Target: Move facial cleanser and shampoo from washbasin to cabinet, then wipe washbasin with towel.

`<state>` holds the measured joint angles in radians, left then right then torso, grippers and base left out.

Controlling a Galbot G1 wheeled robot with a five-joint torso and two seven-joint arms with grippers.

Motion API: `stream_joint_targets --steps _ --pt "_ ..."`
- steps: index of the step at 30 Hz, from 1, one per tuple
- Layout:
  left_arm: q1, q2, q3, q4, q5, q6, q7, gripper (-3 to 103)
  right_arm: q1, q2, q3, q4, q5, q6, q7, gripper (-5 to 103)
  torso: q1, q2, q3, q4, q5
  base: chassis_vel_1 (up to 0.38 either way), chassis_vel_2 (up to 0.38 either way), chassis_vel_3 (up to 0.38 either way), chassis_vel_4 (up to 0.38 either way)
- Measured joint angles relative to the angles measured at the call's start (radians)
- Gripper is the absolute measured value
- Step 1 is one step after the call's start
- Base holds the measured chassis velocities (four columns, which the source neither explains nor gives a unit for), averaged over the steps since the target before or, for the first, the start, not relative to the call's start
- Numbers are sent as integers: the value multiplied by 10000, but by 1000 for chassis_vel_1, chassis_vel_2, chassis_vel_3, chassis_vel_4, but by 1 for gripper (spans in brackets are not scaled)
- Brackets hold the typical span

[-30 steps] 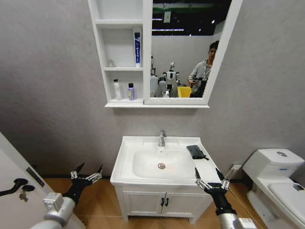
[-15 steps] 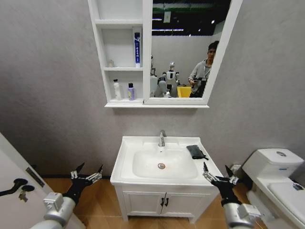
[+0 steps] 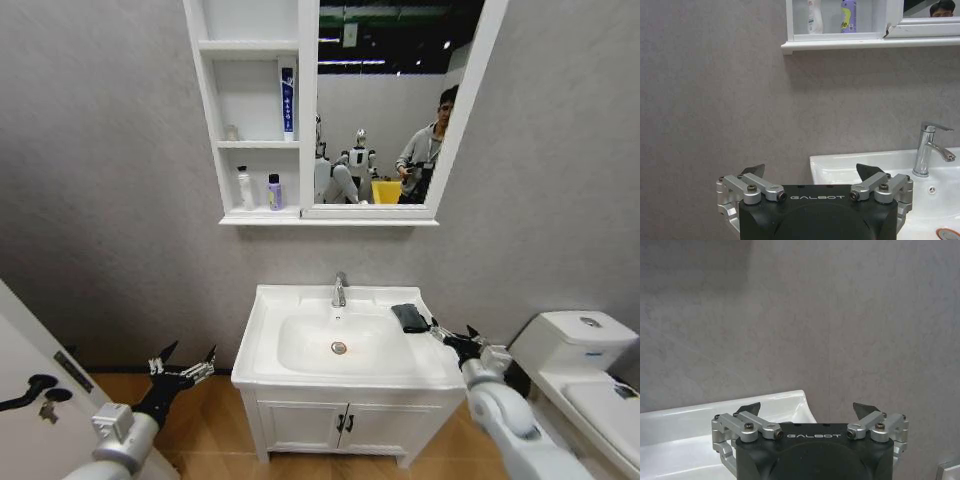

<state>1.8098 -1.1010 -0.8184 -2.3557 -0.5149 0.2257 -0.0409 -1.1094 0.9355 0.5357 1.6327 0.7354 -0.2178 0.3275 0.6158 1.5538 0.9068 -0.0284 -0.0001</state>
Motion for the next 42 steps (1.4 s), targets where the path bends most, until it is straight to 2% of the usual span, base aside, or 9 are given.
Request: stream_joint_targets --steps 2,6,17,23,29,35,36,38,42 --pt "0 2 2 4 -3 0 -3 100 1232 -40 -853 -1472 316 -191 -146 100 0 0 0 -4 2 0 0 0 0" --pt "1 4 4 6 -5 0 -4 100 2332 133 -1757 -2972 84 -145 -635 100 0 0 -1 -7 1 0 0 0 0" --pt "0 7 4 9 -5 -4 -5 100 3877 608 -2763 -5322 -706 184 -1188 103 0 0 -2 -6 -2 0 0 0 0" --pt "1 8 4 9 -5 -5 -6 100 4414 940 -3097 -6327 -1016 320 -1475 85 0 1 -2 -8 -1 0 0 0 0" --pt "0 8 4 9 -5 -5 -6 100 4669 1376 -3296 -7029 -1388 381 -1877 57 -2 3 -3 -9 -4 0 0 0 0" --pt "0 8 4 9 -5 -5 -6 100 4370 1331 -3216 -6514 -1402 257 -1753 36 -2 2 -3 -3 1 0 0 0 0" --pt "0 8 4 9 -5 -5 -6 100 4370 1331 -3216 -6514 -1402 257 -1753 36 -2 2 -3 -3 1 0 0 0 0" --pt "0 9 4 9 -5 -5 -5 100 4136 1180 -3140 -6060 -1254 116 -1574 25 -2 2 -3 -3 4 0 0 0 0" --pt "0 8 4 9 -5 -6 -6 100 3741 950 -3008 -5159 -879 -86 -1324 14 -2 1 -2 -8 4 0 0 0 0"
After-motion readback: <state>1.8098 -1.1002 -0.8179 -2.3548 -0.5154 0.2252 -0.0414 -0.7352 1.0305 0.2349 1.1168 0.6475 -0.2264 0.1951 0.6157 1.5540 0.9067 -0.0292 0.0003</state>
